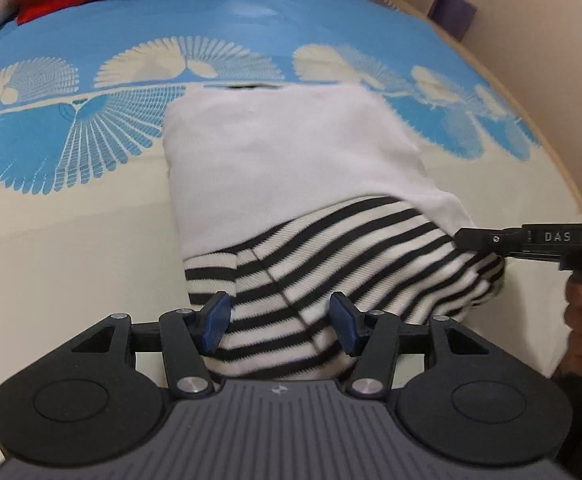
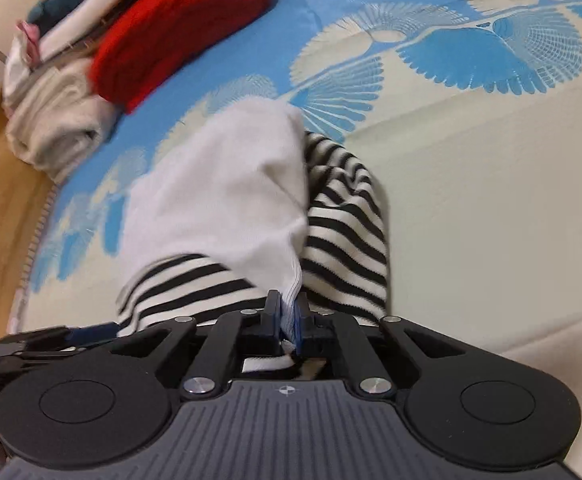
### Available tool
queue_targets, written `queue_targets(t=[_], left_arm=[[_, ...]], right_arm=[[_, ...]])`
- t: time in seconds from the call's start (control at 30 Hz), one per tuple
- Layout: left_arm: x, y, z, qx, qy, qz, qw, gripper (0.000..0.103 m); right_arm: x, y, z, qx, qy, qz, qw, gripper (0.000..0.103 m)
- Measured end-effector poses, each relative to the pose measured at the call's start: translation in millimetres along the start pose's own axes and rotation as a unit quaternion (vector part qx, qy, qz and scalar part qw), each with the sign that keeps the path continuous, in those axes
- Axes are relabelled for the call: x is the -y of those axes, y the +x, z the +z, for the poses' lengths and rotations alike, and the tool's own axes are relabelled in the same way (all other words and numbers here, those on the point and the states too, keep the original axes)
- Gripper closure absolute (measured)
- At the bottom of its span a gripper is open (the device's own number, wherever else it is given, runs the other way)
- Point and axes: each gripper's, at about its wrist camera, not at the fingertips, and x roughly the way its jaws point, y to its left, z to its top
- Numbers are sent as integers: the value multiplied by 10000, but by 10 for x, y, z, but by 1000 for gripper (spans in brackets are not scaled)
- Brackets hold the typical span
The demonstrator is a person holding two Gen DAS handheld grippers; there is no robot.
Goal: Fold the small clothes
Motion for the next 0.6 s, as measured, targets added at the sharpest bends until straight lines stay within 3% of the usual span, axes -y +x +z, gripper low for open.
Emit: queue_targets(t=[0.1,0.23,0.4,0.5,0.57,0.6], left_arm=[[69,151,-118,-442,448,260,9977,42],[84,150,-142,-519,421,297,9973,42],[20,-60,-164,-420,216,198,9987,43],[-18,34,-214,-687,177,340,9969,43],[11,128,-251,-959,299,580,9933,41],[17,141,-263,-994,317,608,9927,41]], right_arm=[[50,-141,-32,53,-100,25,9999,98],[279,14,-113,-563,329,-410,9970,98],[83,-101,-131,-248,25,-541,9982,97],[20,-273,-122,156,-40,-310,9994,91],[-25,-253,-132,81,-318,-277,9991,87],[-29,-191,-156,-102,-545,-420,9976,78]])
